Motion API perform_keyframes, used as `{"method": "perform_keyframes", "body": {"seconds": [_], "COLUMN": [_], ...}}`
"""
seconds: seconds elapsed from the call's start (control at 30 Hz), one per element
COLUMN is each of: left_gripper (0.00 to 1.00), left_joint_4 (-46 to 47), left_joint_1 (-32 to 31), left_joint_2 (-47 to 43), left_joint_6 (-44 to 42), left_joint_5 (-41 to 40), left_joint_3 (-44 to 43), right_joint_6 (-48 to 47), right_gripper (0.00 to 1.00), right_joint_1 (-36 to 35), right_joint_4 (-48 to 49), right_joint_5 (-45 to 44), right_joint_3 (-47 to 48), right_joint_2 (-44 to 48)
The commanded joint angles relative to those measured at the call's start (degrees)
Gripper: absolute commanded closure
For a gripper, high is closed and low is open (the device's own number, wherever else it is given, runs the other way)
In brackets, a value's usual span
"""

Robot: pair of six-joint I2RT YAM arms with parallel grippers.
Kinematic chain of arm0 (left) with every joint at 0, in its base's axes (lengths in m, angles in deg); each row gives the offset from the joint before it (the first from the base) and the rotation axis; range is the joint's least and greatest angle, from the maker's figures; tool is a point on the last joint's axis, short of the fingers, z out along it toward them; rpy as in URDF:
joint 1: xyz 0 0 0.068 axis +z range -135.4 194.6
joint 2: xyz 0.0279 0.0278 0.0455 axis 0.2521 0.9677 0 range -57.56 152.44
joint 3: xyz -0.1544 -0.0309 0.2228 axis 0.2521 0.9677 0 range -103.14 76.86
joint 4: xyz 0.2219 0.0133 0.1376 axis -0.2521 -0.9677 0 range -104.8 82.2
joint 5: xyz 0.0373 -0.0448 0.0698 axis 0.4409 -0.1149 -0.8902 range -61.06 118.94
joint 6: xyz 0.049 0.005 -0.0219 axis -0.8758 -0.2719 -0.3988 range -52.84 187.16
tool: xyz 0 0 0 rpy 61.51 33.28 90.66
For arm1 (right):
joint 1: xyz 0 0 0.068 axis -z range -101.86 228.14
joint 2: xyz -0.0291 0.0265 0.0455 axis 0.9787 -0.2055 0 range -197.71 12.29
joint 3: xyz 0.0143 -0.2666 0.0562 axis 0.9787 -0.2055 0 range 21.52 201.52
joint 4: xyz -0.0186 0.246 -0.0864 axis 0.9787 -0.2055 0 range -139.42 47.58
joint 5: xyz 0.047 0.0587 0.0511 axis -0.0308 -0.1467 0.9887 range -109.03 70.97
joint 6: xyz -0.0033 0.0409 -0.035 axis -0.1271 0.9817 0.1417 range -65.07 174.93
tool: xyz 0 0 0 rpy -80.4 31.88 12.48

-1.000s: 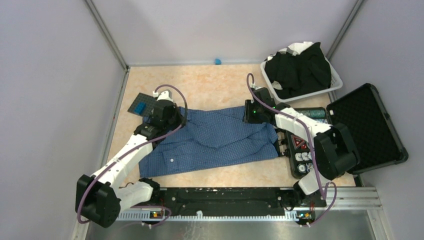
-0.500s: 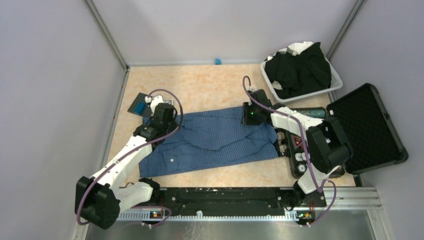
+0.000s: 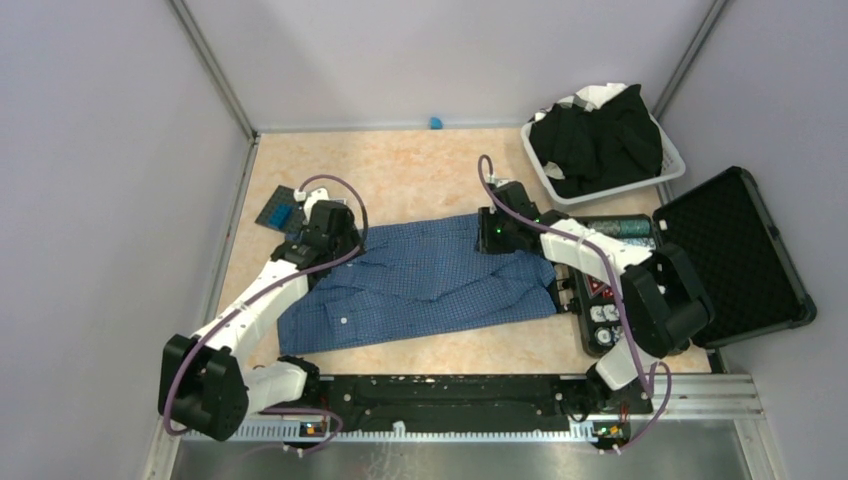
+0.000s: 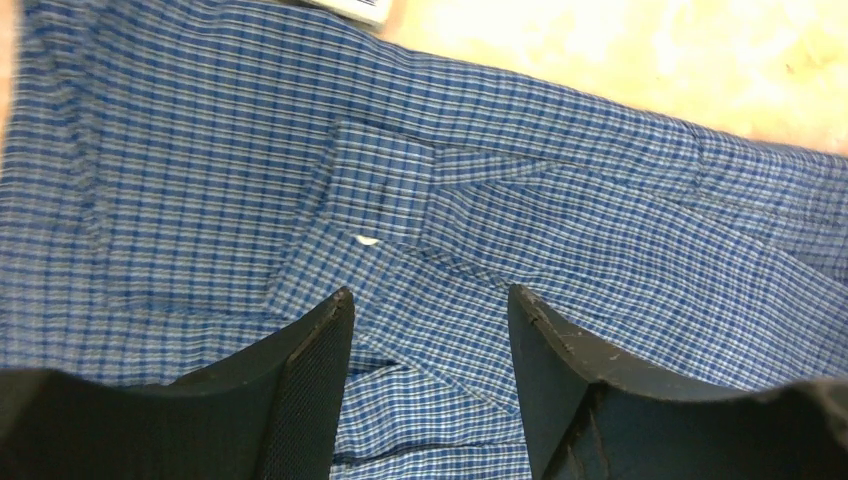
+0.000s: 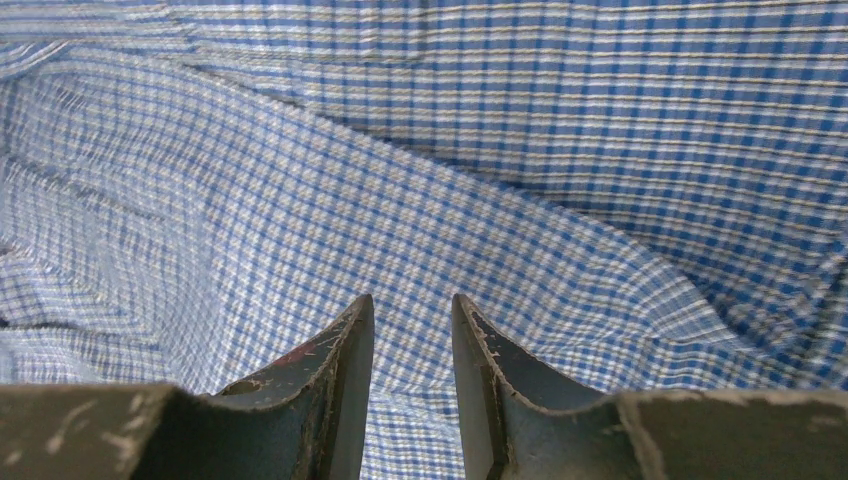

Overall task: Fold and stack the long sleeve shirts
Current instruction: Fold the shirt at the center of the board, then adjust the shirt at the center of the board.

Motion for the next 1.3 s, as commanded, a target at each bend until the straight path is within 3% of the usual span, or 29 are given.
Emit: {"method": "perform_keyframes", "body": {"seconds": [0.0, 0.23, 0.53, 0.73, 0.93, 1.0, 1.13, 1.27], "left_gripper": [0.39, 0.48, 0.47, 0.46, 0.46, 0.48, 0.55, 0.60], "left_joint_4": [6.46, 8.54, 6.21, 3.31, 0.47, 0.19, 1.75, 3.18], "left_joint_1": [0.09, -0.36, -0.91, -0.79, -0.81, -0.94, -1.99, -6.52], "left_joint_2": [3.77, 14.03, 14.96, 15.09, 20.11, 21.23, 23.29, 26.62], "left_joint_6": [-2.90, -10.66, -12.79, -15.25, -15.61, -15.54, -14.77, -12.67], "left_joint_5": [10.37, 30.96, 35.27, 33.16, 32.71, 32.91, 32.81, 30.66], "left_joint_3": [-1.90, -7.78, -7.47, -10.26, -12.96, -12.64, -10.38, -8.39], "right_joint_6": [0.95, 6.81, 9.65, 3.56, -4.99, -6.01, -6.36, -4.08], "right_gripper": [0.66, 0.65, 0.62, 0.62, 0.62, 0.58, 0.52, 0.53], "right_joint_1": [-5.18, -6.22, -1.09, 1.77, 1.95, 1.86, 1.94, 2.45], "right_joint_4": [0.11, 0.65, 3.86, -0.12, -14.38, -17.89, -18.50, -15.81], "right_joint_5": [-1.82, -9.23, -11.00, -10.93, -8.85, -8.81, -8.99, -11.45], "right_joint_3": [1.01, -4.71, -4.96, 18.45, 57.97, 64.25, 60.94, 47.75], "right_joint_2": [2.11, 4.35, -6.18, -22.51, -42.85, -44.29, -37.83, -29.51]}}
